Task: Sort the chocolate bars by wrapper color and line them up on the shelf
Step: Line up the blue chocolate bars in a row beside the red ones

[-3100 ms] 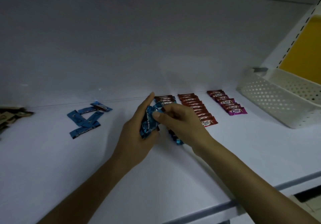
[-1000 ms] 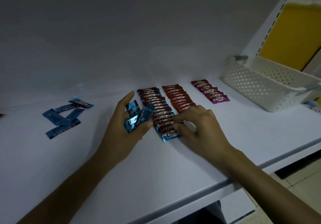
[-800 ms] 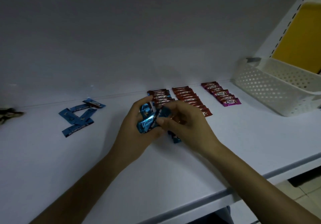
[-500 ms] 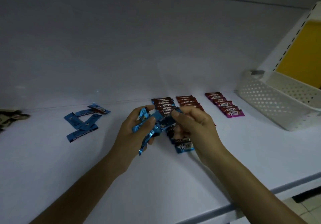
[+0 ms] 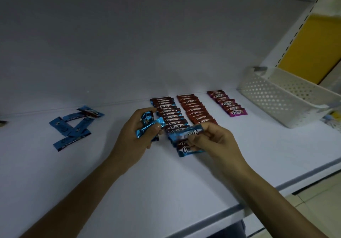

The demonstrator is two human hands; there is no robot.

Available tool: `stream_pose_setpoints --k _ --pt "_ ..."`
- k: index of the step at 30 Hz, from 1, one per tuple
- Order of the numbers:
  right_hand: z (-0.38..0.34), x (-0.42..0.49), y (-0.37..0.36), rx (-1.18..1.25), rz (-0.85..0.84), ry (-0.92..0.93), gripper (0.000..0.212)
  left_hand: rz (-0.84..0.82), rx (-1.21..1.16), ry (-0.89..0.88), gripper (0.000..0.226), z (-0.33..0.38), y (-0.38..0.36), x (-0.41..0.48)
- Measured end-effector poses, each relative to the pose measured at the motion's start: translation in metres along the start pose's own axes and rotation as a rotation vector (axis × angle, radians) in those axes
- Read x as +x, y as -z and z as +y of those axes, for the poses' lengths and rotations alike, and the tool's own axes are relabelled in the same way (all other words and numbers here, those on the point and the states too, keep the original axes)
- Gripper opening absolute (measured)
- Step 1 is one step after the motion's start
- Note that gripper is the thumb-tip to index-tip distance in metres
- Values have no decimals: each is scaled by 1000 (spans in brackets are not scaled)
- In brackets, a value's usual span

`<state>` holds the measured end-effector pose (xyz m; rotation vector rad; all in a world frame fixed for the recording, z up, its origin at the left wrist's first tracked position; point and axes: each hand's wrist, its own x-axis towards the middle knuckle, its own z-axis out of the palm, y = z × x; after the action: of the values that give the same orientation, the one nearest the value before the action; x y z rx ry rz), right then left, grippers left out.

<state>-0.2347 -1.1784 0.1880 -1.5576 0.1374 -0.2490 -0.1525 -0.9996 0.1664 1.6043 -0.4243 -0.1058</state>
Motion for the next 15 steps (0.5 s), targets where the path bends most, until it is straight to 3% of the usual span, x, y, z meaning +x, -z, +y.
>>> stream_pose_setpoints --k 3,6,11,15 --pt "5 -6 0 49 16 -65 10 -9 0 -12 29 -1 0 1" --pt "2 -16 5 -50 15 -18 8 -16 -11 -20 30 -2 1 1" --pt "-3 -24 28 -724 -23 210 20 -30 13 -26 39 3 -3 -7" --pt "-2 -16 36 -1137 -189 469 18 -69 77 -29 23 6 -9 -18"
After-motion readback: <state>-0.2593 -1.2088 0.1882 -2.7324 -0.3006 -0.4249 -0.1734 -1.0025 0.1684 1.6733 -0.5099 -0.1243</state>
